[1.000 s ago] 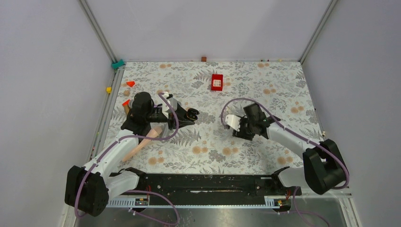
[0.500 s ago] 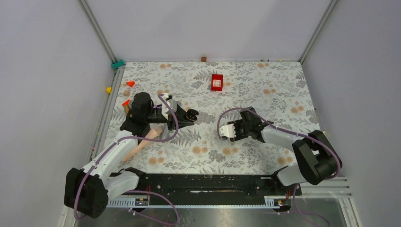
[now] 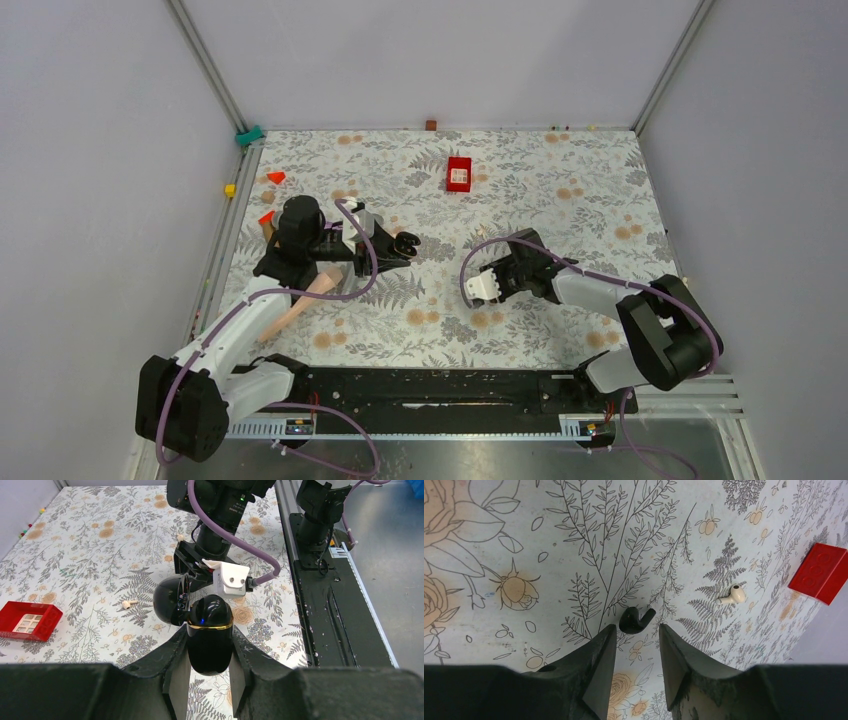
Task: Insert the wireless bluetooth earbuds into the charging case
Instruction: Pick up the earbud from the center of the board.
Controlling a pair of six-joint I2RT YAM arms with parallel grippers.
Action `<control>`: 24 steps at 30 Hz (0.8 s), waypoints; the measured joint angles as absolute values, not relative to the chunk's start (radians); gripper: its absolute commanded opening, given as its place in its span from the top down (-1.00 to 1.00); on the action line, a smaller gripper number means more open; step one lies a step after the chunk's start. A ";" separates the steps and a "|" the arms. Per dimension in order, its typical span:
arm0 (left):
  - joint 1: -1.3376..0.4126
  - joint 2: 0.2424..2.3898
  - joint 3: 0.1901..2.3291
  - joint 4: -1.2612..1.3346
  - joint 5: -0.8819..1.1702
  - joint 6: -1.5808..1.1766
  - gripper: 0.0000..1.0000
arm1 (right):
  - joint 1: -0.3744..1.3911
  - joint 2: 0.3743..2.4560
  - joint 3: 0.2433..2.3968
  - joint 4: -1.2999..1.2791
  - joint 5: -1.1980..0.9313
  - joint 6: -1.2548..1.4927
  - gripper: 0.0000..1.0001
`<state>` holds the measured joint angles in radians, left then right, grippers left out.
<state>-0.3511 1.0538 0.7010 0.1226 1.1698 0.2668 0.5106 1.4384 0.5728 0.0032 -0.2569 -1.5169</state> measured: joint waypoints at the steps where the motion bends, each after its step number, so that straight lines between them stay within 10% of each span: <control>1: -0.351 1.054 0.701 0.121 1.170 0.266 1.00 | 0.511 1.438 0.575 -0.004 -0.257 -1.529 0.10; 24: -0.351 1.053 0.709 0.103 1.170 0.274 1.00 | 0.534 1.496 0.698 -0.221 -0.253 -1.599 0.16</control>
